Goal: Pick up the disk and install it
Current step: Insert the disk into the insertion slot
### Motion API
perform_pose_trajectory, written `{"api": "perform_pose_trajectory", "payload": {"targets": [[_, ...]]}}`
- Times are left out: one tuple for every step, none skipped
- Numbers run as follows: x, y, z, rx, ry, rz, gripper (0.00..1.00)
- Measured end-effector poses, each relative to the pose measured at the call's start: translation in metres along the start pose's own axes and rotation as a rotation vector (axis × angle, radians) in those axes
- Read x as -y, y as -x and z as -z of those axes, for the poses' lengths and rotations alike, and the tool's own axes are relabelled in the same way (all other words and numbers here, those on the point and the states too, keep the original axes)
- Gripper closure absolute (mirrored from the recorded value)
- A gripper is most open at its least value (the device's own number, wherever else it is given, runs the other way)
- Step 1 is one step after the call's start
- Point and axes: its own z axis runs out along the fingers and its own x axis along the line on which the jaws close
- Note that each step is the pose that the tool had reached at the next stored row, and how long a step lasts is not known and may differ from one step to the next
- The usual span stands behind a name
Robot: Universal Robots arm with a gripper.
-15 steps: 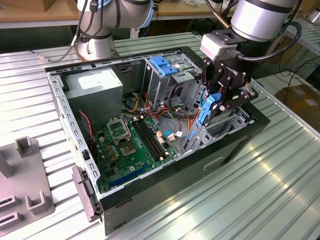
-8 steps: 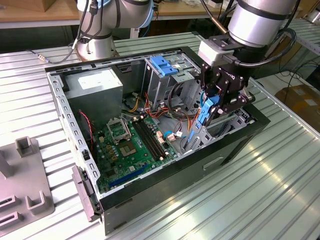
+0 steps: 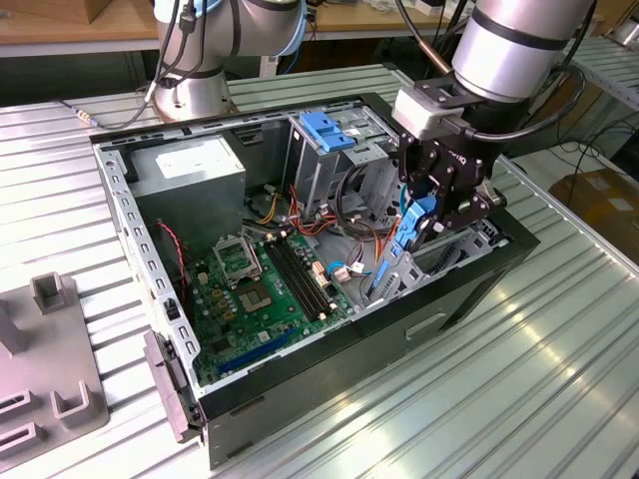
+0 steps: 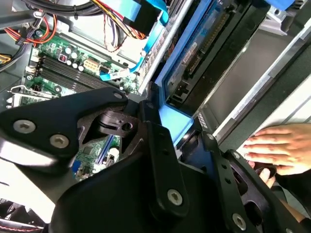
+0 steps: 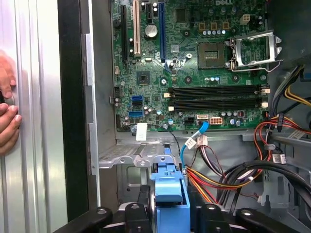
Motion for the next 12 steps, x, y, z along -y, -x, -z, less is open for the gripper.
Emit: {"api": "perform_pose_trajectory", "payload": {"targets": [[0.0,0.0,0.0002,-0.0004,0.0,0.0,0.56],[0.0,0.0,0.0002,-0.0005,0.0,0.0,0.56],[0.0,0.0,0.0003,-0.0006,0.0,0.0,0.49],[0.0,0.0,0.0003,-0.0007,0.0,0.0,0.49],[0.0,0.0,0.0002,-0.0007,0.0001,0.0,0.49],[0.0,0.0,0.0001,-0.0007,0.0001,0.0,0.51],[0.0003,0.0,0.0,-0.0008,0.0,0.0,0.51],[0.0005,0.0,-0.0002,-0.0007,0.0001,0.0,0.57],[0.0009,0.0001,-0.0003,-0.0006,0.0,0.0,0.64],[0.0013,0.0001,-0.0003,-0.0007,0.0001,0.0,0.7],[0.0018,0.0001,-0.0005,-0.0005,0.0001,0.0,0.7],[0.0026,0.0001,-0.0006,-0.0004,0.0,0.0,0.76]]}}
